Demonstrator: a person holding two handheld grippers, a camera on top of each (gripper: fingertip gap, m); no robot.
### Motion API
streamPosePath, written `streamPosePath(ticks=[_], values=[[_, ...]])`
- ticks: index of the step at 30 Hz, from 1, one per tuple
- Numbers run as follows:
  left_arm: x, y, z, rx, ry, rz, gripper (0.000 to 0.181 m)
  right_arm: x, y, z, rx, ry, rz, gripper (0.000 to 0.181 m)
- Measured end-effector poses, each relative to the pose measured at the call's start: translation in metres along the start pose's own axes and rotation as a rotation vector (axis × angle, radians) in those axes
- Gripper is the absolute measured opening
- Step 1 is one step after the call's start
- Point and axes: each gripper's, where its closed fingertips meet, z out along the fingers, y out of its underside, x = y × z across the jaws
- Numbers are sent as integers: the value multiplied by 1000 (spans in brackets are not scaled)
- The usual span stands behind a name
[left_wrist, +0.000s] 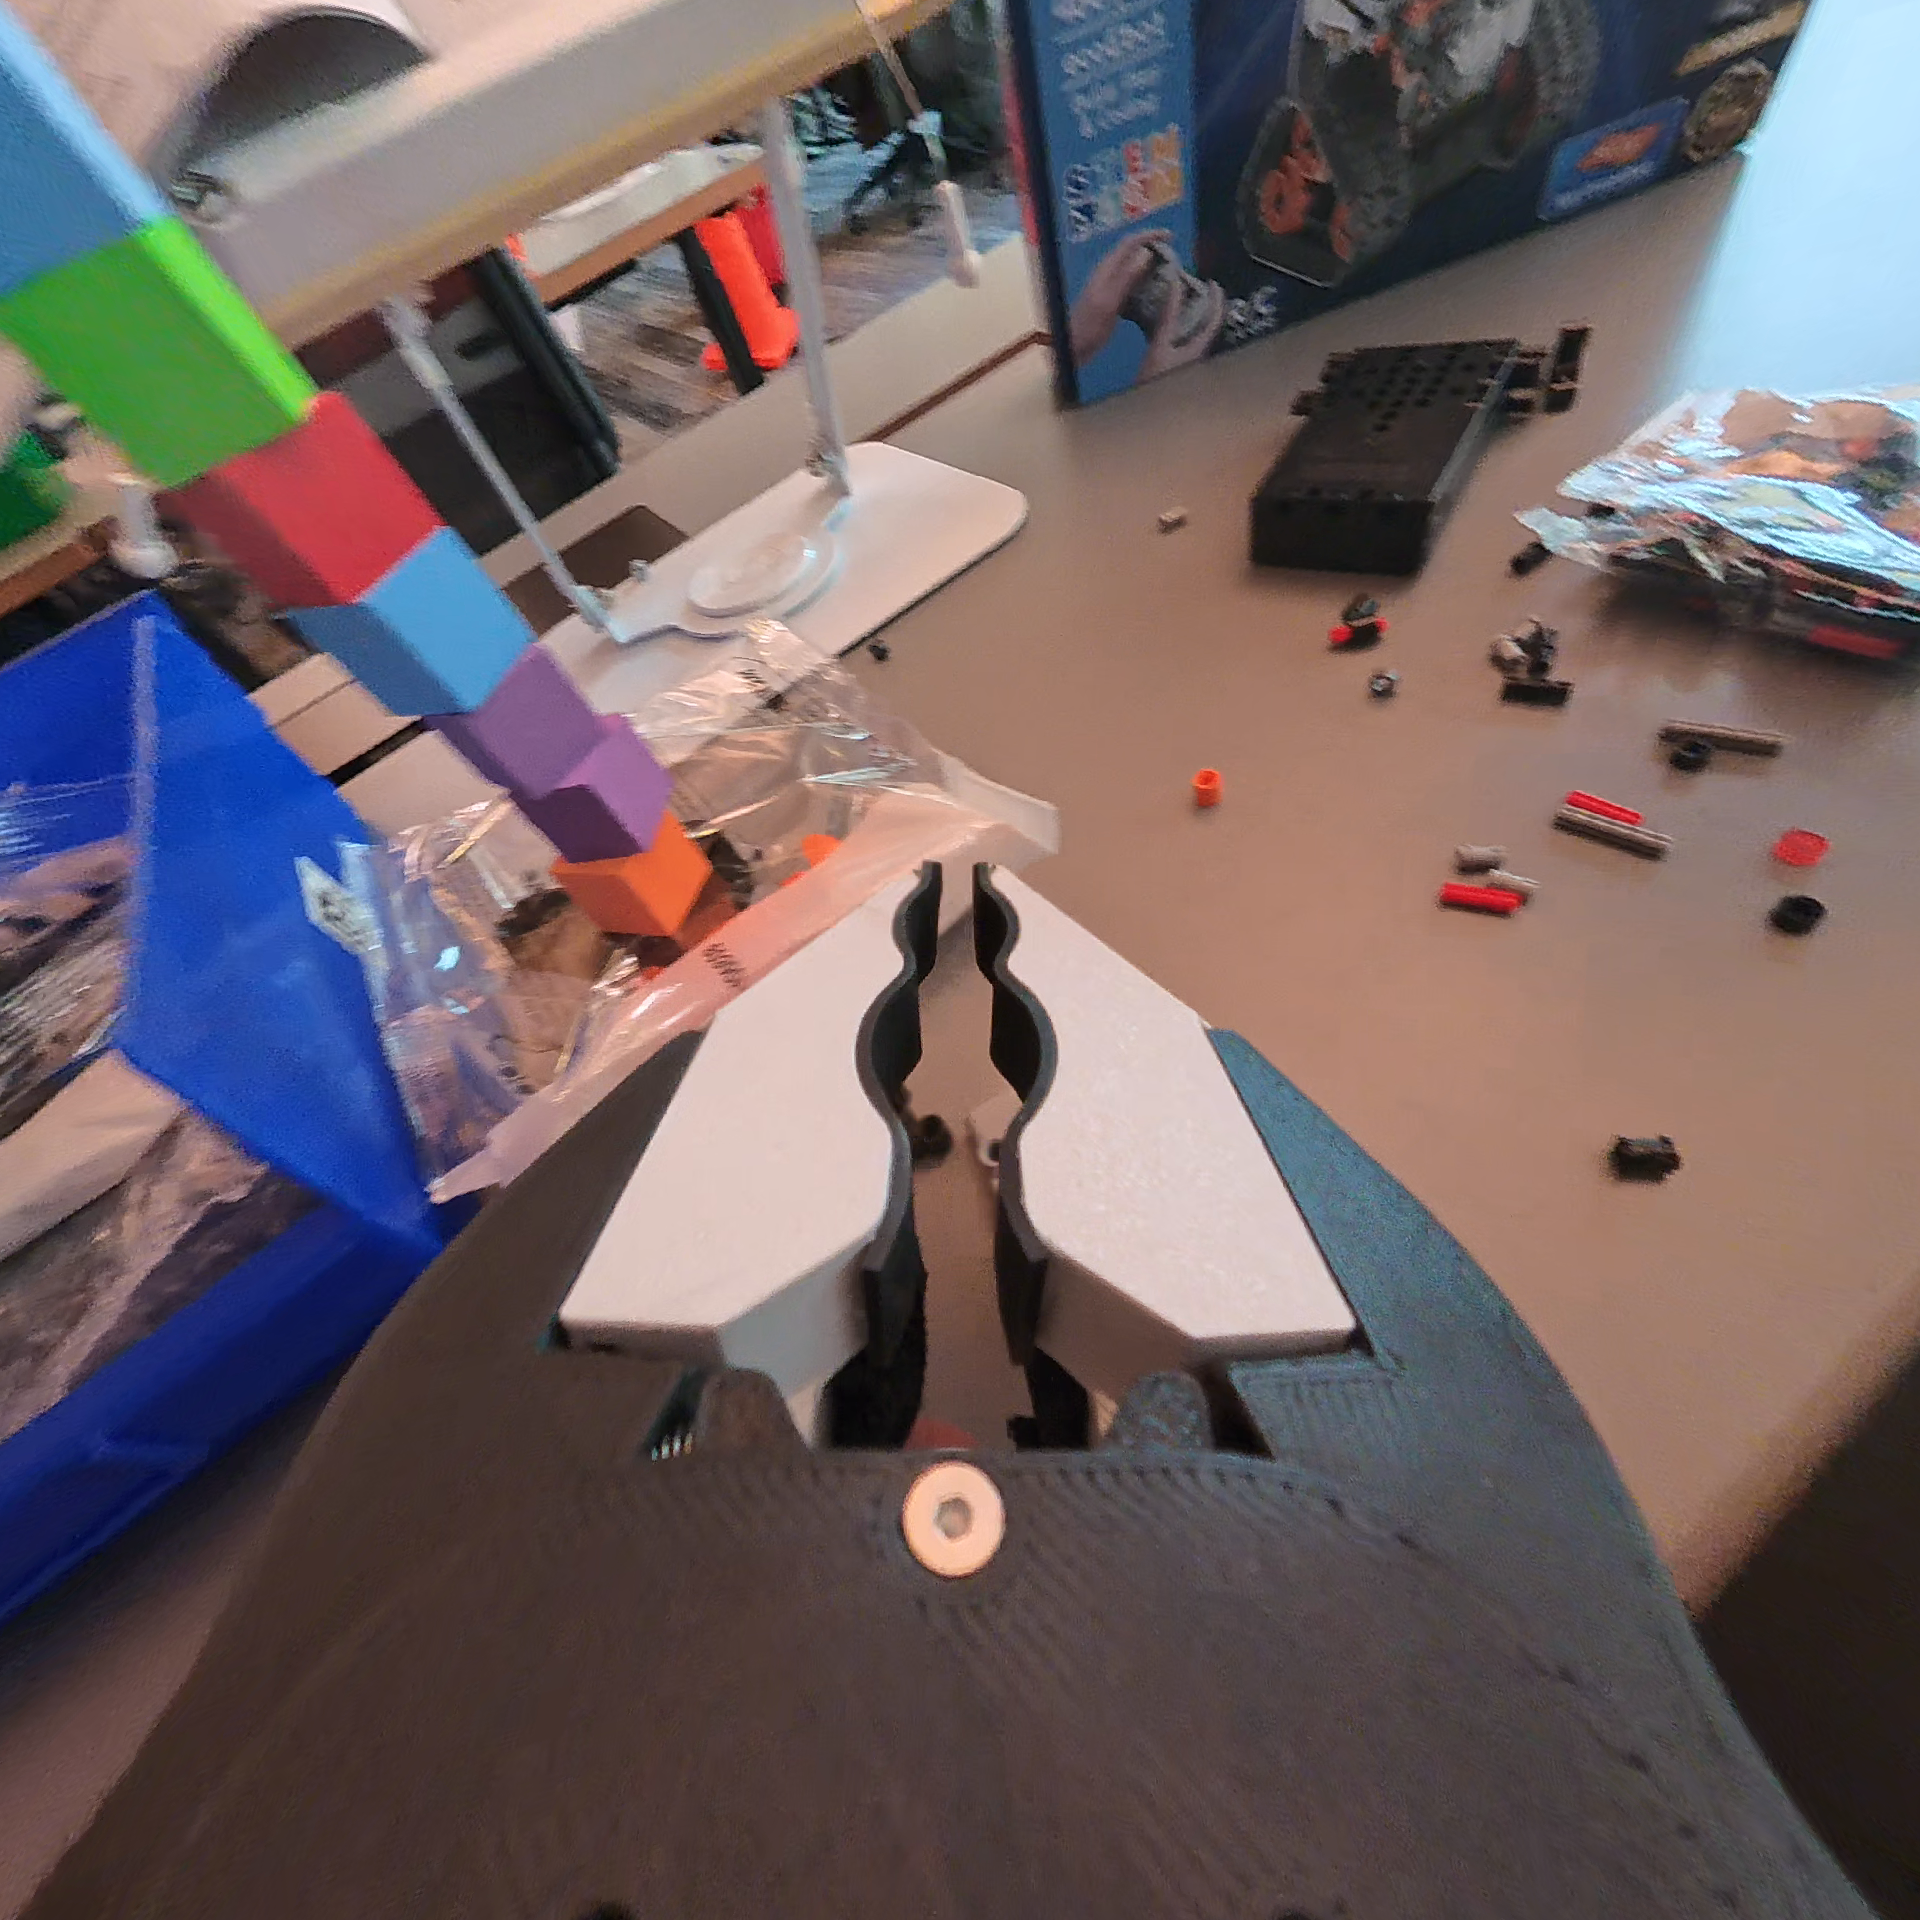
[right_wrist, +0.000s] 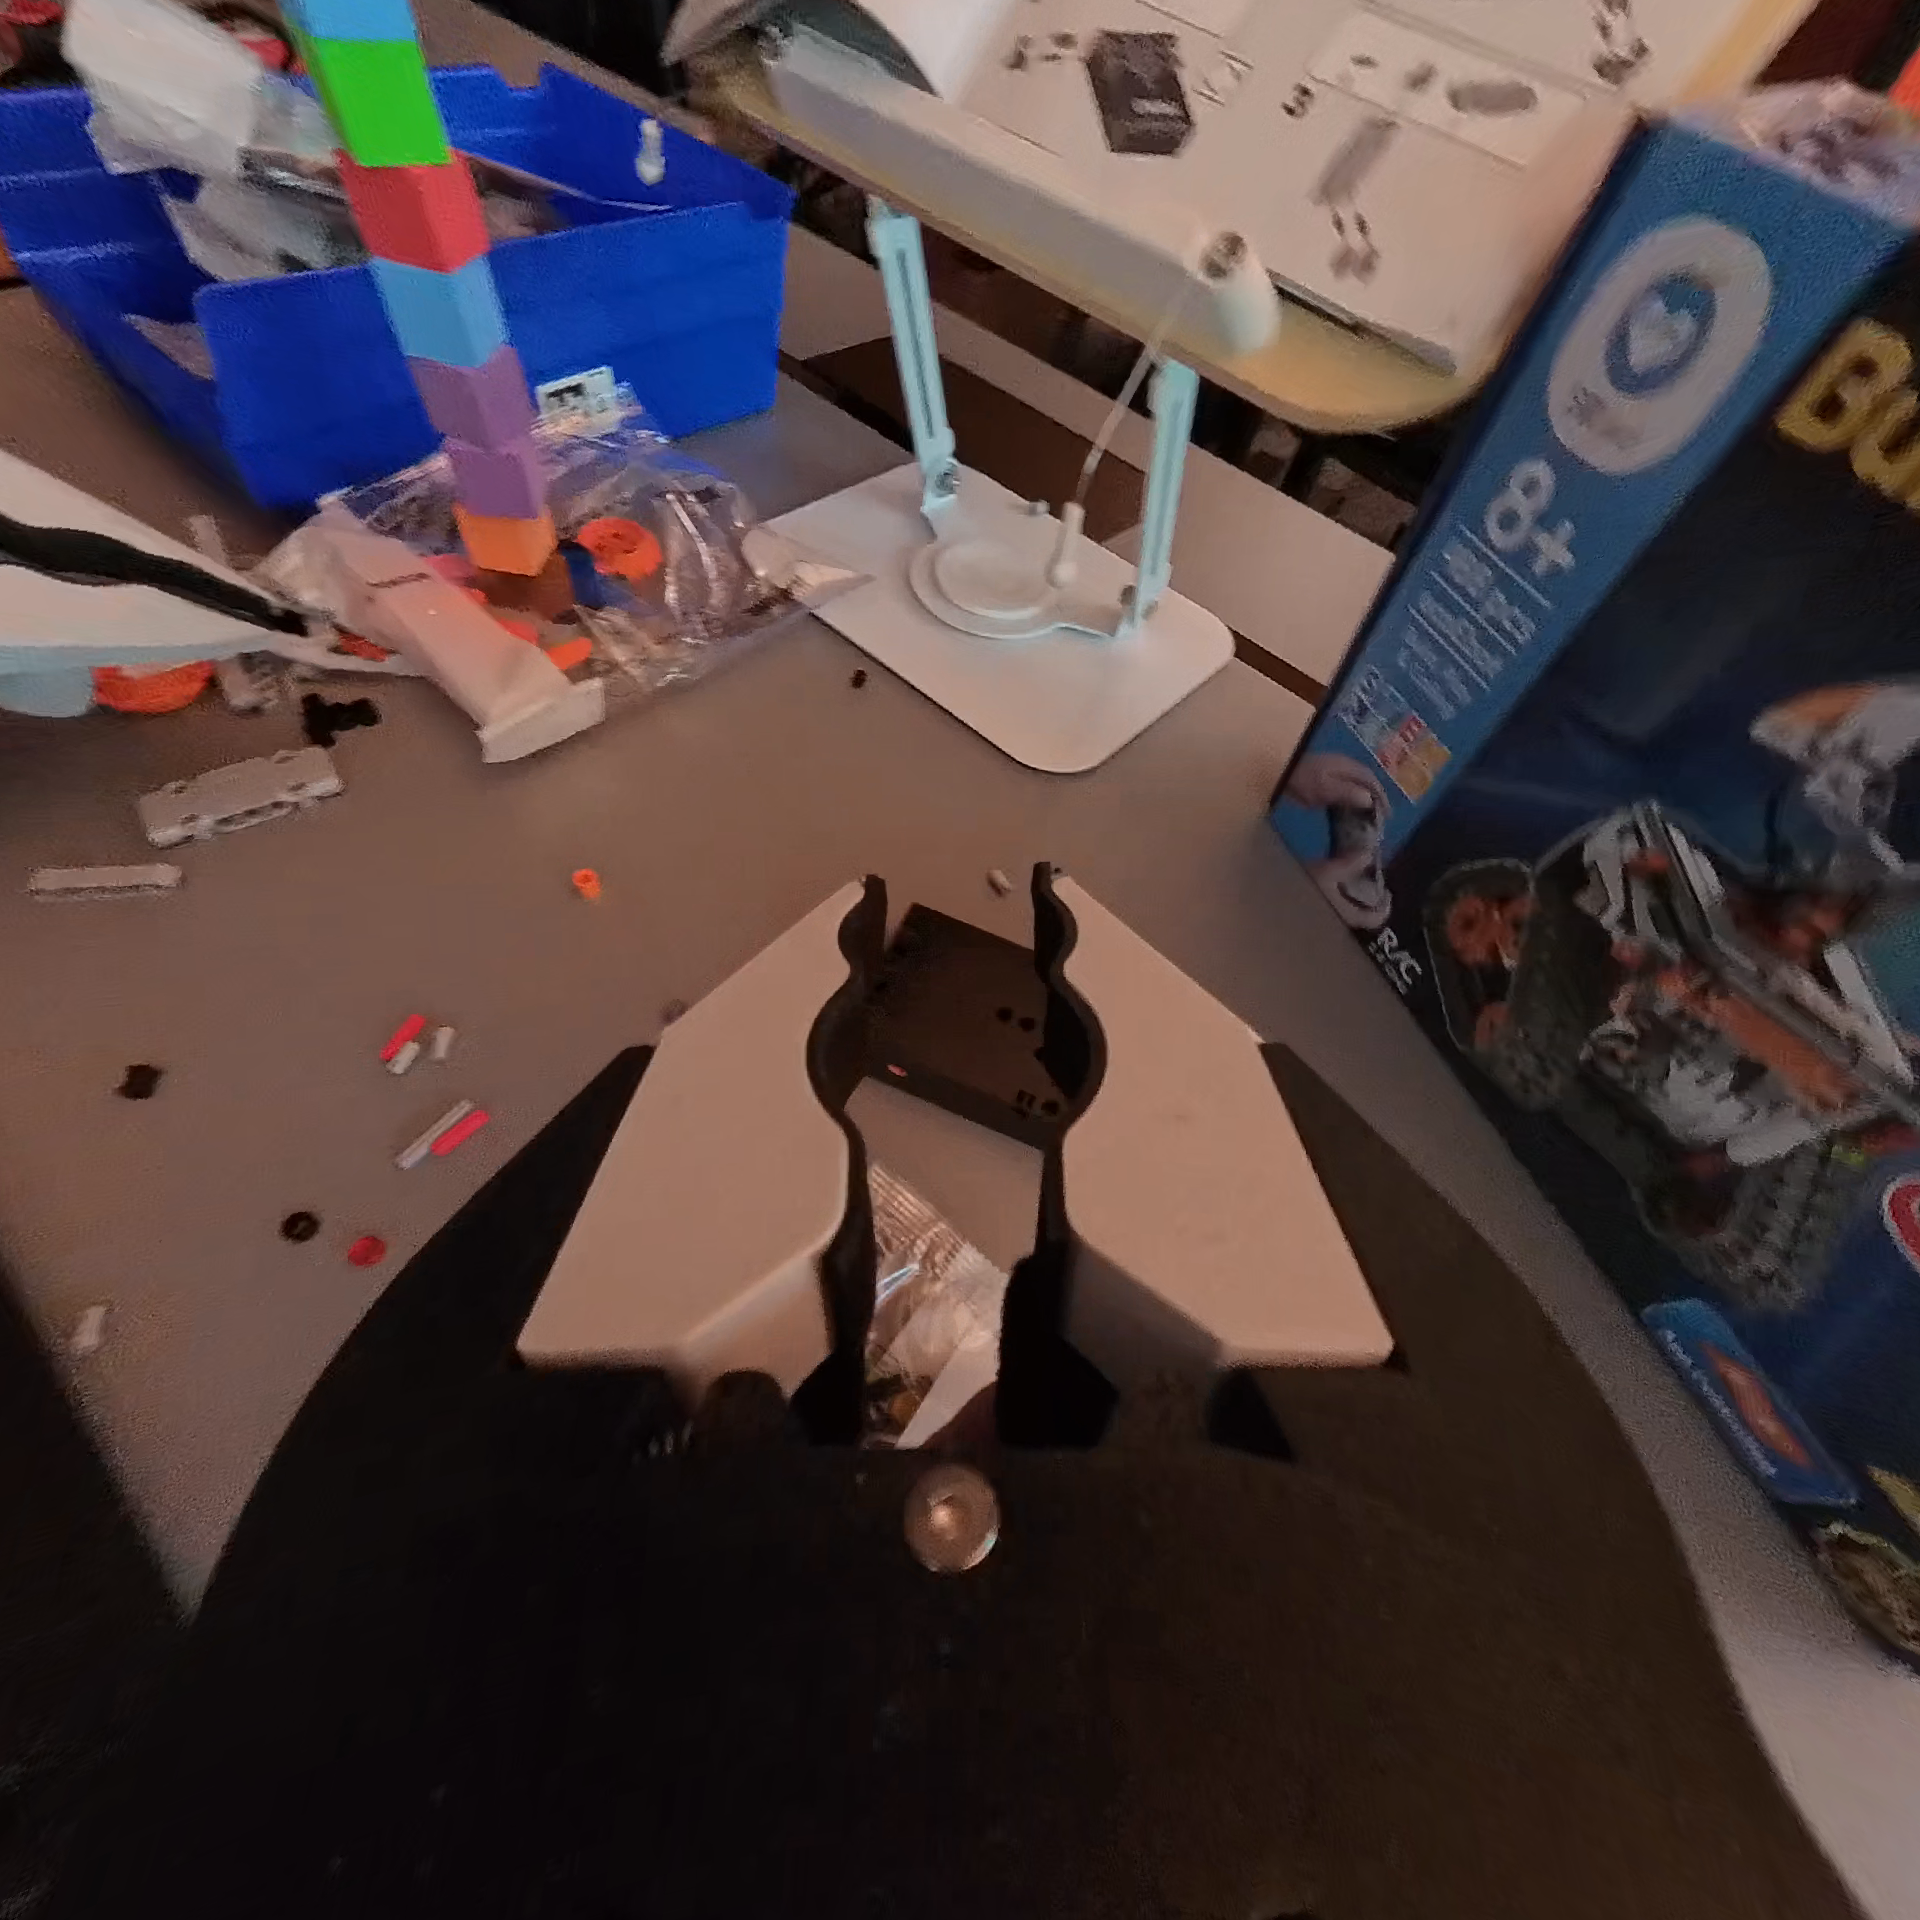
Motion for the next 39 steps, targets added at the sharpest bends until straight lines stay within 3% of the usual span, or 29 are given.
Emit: streamPosePath(ticks=[6,11,21,27,39], values=[[-35,-3,-9,27,-141,-57,4,26,32,11,25,98,60,22],[-70,-7,-20,33,-256,-126,4,33,36,11,27,133,35,22],[-110,3,7,-111,-326,-117,0,34,42,12,11,163,-11,21],[-121,8,15,-132,-386,-137,0,33,40,10,27,158,-11,22],[-121,35,56,-315,-404,-121,0,34,36,7,50,149,10,22]])
